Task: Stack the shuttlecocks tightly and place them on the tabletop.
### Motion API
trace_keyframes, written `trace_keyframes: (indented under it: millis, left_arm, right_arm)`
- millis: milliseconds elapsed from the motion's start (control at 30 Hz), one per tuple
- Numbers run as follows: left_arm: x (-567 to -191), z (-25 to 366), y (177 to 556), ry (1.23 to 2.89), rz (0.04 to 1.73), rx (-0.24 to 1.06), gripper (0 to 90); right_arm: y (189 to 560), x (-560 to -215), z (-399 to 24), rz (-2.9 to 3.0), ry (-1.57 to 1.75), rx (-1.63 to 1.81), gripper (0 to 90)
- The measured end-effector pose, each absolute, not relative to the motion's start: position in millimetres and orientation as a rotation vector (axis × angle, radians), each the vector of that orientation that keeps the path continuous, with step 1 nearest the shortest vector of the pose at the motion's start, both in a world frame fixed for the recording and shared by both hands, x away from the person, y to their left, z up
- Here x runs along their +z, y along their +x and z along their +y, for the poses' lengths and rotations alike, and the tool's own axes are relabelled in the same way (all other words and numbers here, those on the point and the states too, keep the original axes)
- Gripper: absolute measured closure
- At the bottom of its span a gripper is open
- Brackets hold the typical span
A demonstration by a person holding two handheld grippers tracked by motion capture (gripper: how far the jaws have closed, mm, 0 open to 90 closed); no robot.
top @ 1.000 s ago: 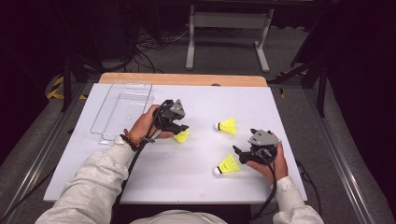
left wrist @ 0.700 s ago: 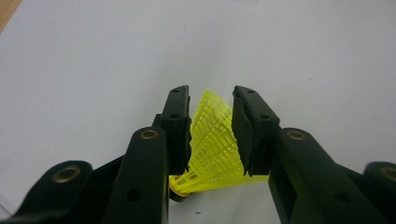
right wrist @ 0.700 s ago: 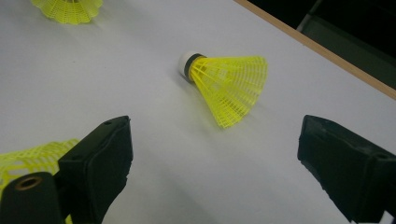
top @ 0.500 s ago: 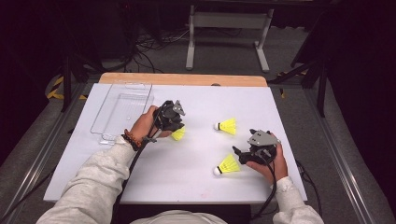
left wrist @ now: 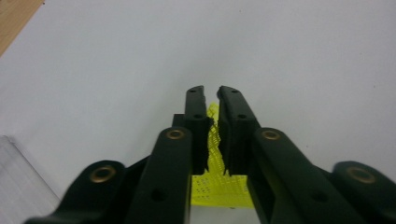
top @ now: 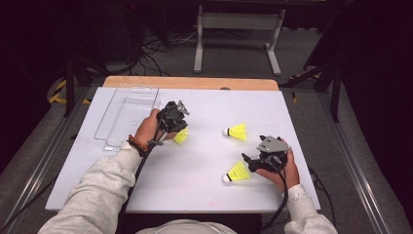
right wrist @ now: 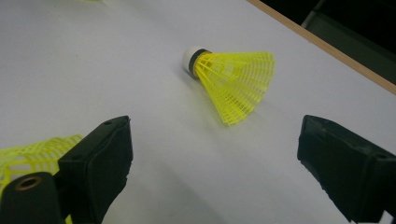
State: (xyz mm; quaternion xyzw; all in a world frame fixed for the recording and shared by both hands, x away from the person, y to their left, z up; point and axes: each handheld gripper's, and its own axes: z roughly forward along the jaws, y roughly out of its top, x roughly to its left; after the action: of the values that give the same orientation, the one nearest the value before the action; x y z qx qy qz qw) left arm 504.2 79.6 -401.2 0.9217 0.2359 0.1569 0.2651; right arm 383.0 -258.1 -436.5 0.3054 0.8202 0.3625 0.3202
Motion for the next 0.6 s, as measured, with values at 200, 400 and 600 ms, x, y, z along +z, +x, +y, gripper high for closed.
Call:
trace_keyframes:
  millis: [200,400,600]
  left_arm:
    - [-395,79,505,2.481,0.646,0.432,88.9]
    - [-391,82,504,2.466,0.646,0.427,78.2]
    - [-391,81,503,2.474,0.653,0.431,64.8]
  right_arm:
    - [383,-437,-258,2.157,0.802,0.947,11.3]
    - [383,-437,-259,2.161,0.808,0.947,11.3]
    - [383,-437,-258,2.166,0.807,0.941,11.3]
